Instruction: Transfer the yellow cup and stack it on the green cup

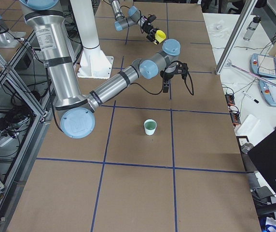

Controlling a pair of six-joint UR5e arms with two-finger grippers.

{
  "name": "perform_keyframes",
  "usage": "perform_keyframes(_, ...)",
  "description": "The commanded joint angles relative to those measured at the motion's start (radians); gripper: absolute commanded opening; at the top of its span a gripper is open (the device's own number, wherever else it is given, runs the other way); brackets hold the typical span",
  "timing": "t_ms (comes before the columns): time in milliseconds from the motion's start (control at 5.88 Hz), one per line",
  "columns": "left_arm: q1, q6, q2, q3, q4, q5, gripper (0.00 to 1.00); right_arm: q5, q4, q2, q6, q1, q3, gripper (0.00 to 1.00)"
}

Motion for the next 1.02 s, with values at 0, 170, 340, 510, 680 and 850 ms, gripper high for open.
perform_keyframes(0, 0.084, 0.115, -0.05, 0.008, -0.033, -0.007, 0.13, 0.006, -0.043, 0.128, 0.155, -0.081, -0.019, 1.0)
perform_keyframes(170, 0.1, 0.172, -0.052, 0.007, -0.072, -0.021, 0.16, 0.006, -0.04, 0.174, 0.247, -0.147, -0.019, 1.0)
perform_keyframes(340, 0.111, 0.174, -0.055, 0.026, -0.073, -0.044, 0.17, 0.004, -0.036, 0.214, 0.331, -0.202, -0.019, 1.0)
perform_keyframes(510, 0.132, 0.176, -0.066, 0.031, -0.068, -0.032, 0.17, 0.0, -0.033, 0.268, 0.426, -0.25, -0.019, 1.0)
perform_keyframes(680, 0.137, 0.176, -0.068, 0.045, -0.07, -0.03, 0.17, -0.005, -0.031, 0.303, 0.494, -0.288, -0.02, 1.0)
perform_keyframes(850, 0.137, 0.176, -0.068, 0.048, -0.076, -0.028, 0.22, -0.032, -0.03, 0.336, 0.519, -0.32, -0.026, 1.0)
